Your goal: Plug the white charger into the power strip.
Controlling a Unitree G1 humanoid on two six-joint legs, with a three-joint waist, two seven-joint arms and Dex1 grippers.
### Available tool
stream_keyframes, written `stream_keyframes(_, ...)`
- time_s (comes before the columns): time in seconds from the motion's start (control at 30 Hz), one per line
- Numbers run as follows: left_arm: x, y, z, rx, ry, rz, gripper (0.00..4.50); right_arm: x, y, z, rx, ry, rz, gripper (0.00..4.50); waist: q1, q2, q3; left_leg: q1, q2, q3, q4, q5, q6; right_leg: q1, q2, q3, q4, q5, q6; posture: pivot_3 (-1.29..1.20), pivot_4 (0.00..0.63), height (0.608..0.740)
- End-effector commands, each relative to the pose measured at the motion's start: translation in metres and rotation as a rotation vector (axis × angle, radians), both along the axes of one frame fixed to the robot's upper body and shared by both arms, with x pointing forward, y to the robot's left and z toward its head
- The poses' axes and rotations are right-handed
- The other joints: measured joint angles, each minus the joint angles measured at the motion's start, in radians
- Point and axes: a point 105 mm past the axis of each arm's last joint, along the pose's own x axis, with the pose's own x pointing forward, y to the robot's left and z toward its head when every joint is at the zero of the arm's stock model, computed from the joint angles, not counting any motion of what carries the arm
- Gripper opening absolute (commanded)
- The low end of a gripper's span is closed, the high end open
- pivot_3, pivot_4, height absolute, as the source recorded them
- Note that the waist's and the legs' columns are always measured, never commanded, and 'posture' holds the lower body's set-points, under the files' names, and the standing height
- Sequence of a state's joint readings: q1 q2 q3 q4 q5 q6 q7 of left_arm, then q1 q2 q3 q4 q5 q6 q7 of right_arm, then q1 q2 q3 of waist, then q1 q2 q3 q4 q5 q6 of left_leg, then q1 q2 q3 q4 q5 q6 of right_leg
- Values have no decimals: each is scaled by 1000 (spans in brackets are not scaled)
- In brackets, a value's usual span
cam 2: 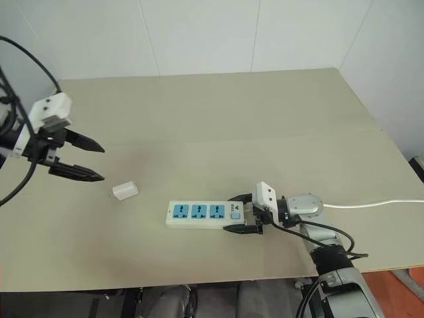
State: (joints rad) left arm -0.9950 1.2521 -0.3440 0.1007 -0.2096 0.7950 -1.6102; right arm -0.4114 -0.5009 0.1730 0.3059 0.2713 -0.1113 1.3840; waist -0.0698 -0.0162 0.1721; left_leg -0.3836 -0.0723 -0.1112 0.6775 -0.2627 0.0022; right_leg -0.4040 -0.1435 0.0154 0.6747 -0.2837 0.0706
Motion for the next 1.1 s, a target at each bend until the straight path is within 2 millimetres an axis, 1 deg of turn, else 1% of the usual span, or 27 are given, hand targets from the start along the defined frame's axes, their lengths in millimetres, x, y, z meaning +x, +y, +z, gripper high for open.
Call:
stream_keyframes(0.03, 3, 5, -6, 149, 29, 96, 4500, -2, -1, 7, 17, -17, -1, 3433, -1, 0, 0, 0, 0, 0, 0, 0, 0, 0, 0, 0, 0, 0, 0, 0, 150, 740)
stream_keyframes(0.1, 7, 2, -8, 179, 38, 139, 4500, -2, -1, 8, 21, -15, -6, 3433, -1, 0, 0, 1, 0, 1, 0, 0, 0, 0, 0, 0, 0, 0, 0, 0, 150, 740)
stream_keyframes(0.17, 7, -4, -8, 173, 50, 138, 4500, -3, -2, 8, 21, -14, -9, 3433, -1, 0, 0, 1, 1, 1, 1, 0, -1, 0, 1, 0, 0, 0, 0, 0, 150, 740)
stream_keyframes(0.3, 8, -7, -12, 195, 70, 175, 4500, -4, -1, 8, 23, -10, -15, 3433, -1, -1, 0, 0, 1, 0, 1, 0, -1, -1, 1, 1, 1, 0, 0, 0, 150, 740)
stream_keyframes(0.4, 10, -3, -17, 260, 79, 195, 4500, -4, 0, 8, 28, -10, -20, 3433, 0, -1, 1, 0, 1, 0, 1, 0, -1, -1, 1, 1, 4, 0, 0, 0, 150, 740)
stream_keyframes(0.47, 11, -2, -20, 273, 85, 210, 4500, -4, 1, 8, 30, -10, -22, 3433, -1, -1, 1, 0, 1, 0, 1, 0, -1, -1, 1, 1, 4, 0, 0, 0, 150, 740)
stream_keyframes(0.6, 15, 4, -32, 318, 113, 249, 4500, -4, 3, 8, 37, -7, -25, 3433, 0, -1, 1, 0, 1, 0, 2, 0, -1, -1, 1, 1, 4, 0, 0, 0, 150, 740)
stream_keyframes(0.77, 17, 0, -48, 331, 149, 253, 4500, -4, 4, 9, 46, -2, -29, 3433, -1, -1, 1, 0, 1, 0, 2, 0, -1, -1, 1, 1, 4, 0, 0, 0, 150, 740)
stream_keyframes(1.0, 23, -3, -76, 359, 177, 257, 4500, -7, 5, 10, 56, -1, -45, 3433, 1, -1, 1, 0, 1, -2, 3, 1, -1, -1, 1, 1, 5, 0, 0, 0, 150, 740)
stream_keyframes(1.1, 24, -4, -83, 366, 187, 247, 4500, -8, 3, 9, 56, 2, -57, 3433, 0, -1, 1, 0, 1, -2, 3, 1, -1, -1, 1, 1, 5, 0, 0, 0, 150, 740)
